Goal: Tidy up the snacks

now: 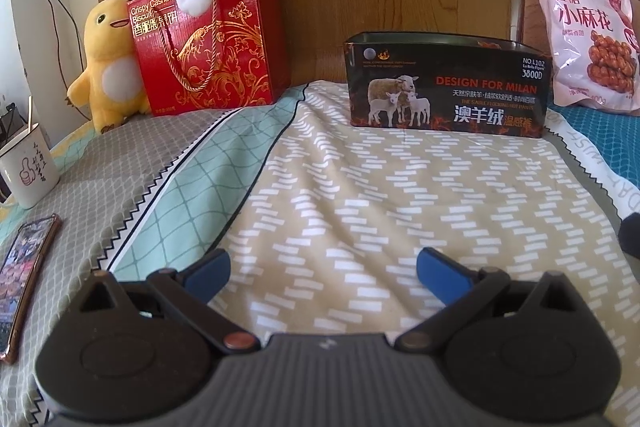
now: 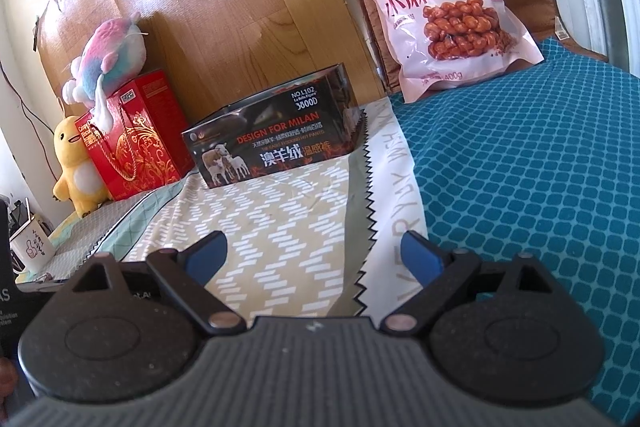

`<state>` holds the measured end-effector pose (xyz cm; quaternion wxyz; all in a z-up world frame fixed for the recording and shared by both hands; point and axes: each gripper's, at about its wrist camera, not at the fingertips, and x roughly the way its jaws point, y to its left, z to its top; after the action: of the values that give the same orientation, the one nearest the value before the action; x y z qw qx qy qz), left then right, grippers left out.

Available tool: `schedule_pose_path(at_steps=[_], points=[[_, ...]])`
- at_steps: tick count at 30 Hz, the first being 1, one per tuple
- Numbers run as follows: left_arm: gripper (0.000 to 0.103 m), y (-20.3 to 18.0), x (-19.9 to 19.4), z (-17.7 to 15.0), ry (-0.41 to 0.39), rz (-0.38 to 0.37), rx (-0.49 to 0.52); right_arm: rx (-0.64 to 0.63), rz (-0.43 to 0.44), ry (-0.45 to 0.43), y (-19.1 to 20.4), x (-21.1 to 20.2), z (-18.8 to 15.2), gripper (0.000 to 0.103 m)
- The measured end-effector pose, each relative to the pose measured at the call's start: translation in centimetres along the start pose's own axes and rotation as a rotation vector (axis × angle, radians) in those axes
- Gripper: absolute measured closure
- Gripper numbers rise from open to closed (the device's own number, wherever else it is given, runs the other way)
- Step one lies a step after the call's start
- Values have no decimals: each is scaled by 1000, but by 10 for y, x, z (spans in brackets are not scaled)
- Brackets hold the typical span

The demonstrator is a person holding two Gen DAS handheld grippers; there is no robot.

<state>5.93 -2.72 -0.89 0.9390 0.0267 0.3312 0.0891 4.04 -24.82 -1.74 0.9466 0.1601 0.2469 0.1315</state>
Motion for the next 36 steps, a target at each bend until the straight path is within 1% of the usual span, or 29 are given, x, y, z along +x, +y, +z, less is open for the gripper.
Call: schedule_pose_path(at_steps=[11, 36], points=[[0, 0, -1, 0, -6, 13, -5, 1, 0, 0, 0, -1, 0, 8], [0, 0, -2, 1, -11, 10, 5, 2, 0, 0, 0, -1, 0, 8]])
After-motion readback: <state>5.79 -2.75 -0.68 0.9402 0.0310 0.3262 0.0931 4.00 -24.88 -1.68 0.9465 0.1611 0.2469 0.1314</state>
